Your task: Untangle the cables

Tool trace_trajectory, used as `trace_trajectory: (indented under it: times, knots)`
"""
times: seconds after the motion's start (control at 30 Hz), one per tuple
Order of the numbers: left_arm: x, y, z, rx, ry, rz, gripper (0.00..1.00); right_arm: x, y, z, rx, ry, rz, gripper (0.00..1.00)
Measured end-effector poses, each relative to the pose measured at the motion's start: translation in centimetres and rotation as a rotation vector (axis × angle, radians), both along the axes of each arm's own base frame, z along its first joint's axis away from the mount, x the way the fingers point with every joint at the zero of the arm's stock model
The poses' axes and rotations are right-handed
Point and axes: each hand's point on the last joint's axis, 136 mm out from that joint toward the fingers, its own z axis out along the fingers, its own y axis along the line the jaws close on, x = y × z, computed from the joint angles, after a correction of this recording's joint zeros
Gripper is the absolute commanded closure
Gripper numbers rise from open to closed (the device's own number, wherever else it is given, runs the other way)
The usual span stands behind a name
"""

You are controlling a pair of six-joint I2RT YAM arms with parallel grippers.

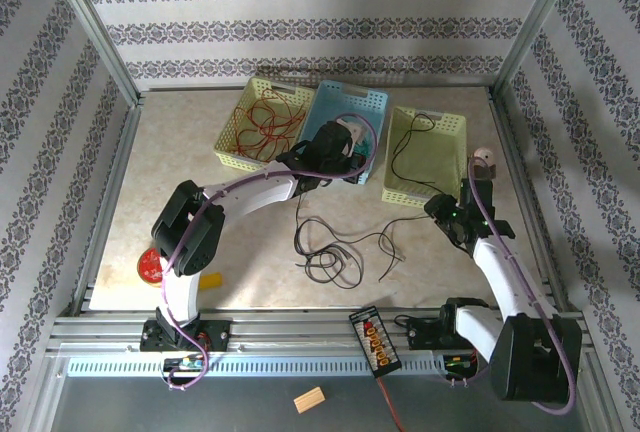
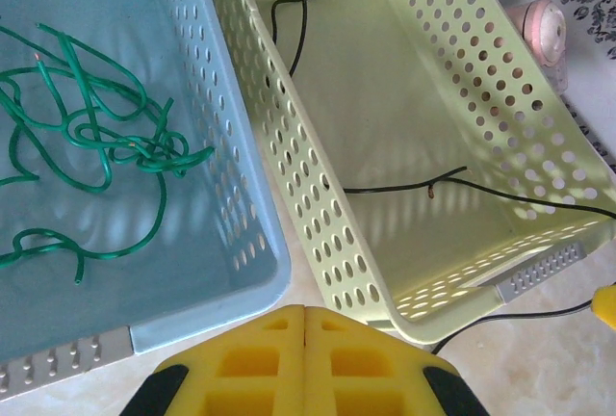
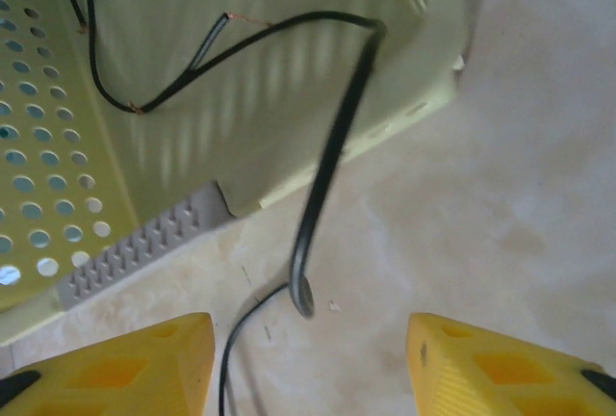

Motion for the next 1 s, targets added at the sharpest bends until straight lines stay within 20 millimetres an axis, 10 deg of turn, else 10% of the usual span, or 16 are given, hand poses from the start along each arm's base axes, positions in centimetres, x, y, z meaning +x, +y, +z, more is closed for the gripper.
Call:
trace_trajectory:
  times: [0.6, 1.0]
  knots:
    - [0.0, 0.1, -0.3, -0.003, -0.007, 0.003, 1.0, 1.3, -1.8, -0.3, -0.064, -0.024, -0.006, 1.0]
    - [0.0, 0.6, -1.0, 0.001, -0.003, 0.031, 1.0, 2.1, -1.9, 11.8, -0.075, -0.336, -0.037, 1.0]
